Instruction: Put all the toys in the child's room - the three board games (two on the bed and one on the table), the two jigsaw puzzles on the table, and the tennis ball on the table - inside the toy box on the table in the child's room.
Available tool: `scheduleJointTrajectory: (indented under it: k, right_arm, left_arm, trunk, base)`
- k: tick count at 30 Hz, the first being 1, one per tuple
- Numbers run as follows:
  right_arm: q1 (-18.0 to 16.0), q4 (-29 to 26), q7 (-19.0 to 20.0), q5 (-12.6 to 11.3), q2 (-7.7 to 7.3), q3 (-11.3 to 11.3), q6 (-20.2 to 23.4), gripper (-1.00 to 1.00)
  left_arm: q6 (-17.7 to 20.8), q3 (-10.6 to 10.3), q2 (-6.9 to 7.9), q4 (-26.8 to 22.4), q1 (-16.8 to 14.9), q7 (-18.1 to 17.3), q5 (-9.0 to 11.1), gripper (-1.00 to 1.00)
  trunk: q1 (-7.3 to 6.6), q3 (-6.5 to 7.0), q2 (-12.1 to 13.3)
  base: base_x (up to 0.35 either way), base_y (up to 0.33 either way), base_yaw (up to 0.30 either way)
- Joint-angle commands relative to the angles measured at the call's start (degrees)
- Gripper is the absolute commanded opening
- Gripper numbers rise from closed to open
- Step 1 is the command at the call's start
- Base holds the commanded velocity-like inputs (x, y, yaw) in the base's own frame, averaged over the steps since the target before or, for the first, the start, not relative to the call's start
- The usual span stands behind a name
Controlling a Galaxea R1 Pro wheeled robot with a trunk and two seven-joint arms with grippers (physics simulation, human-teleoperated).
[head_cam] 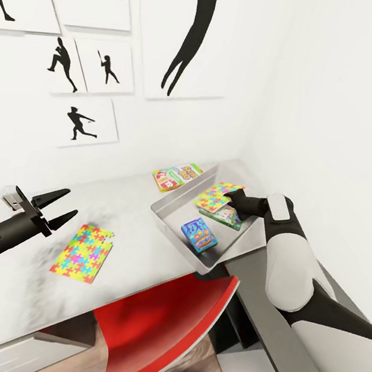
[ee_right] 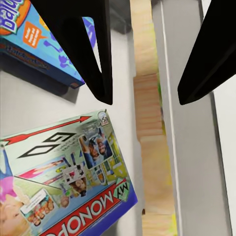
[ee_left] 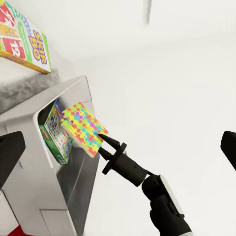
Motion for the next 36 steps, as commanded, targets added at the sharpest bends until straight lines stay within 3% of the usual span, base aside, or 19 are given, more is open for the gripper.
scheduleJointTrajectory:
  k: [1, 21, 36]
  right_arm:
    - [-0.1, -0.1, -0.6, -0.6, 0.06, -0.3, 0.1, -1.0]
    - [-0.3, -0.2, -0.5, -0.9, 0.31, -0.2, 0.1, -1.0]
    - [-1.8, -0.3, -0.5, -1.0, 0.16, -0.2, -0.4, -1.0]
  left_arm:
    - [0.2, 0.1, 0.0, 0.0, -0.1, -0.6, -0.6, 1.0]
    - [0.2, 0.1, 0.0, 0.0, -0.1, -0.6, -0.6, 1.0]
    - [0.2, 0.1, 0.0, 0.0, -0.1, -0.6, -0.6, 1.0]
  trunk:
    - [0.03, -0.19, -0.1]
    - [0.03, -2.02, -0.1]
    - [0.03, -2.36, -0.1]
  base:
    - [0.0, 0.0, 0.0]
    - [0.0, 0.0, 0.0]
    - [0.0, 0.0, 0.0]
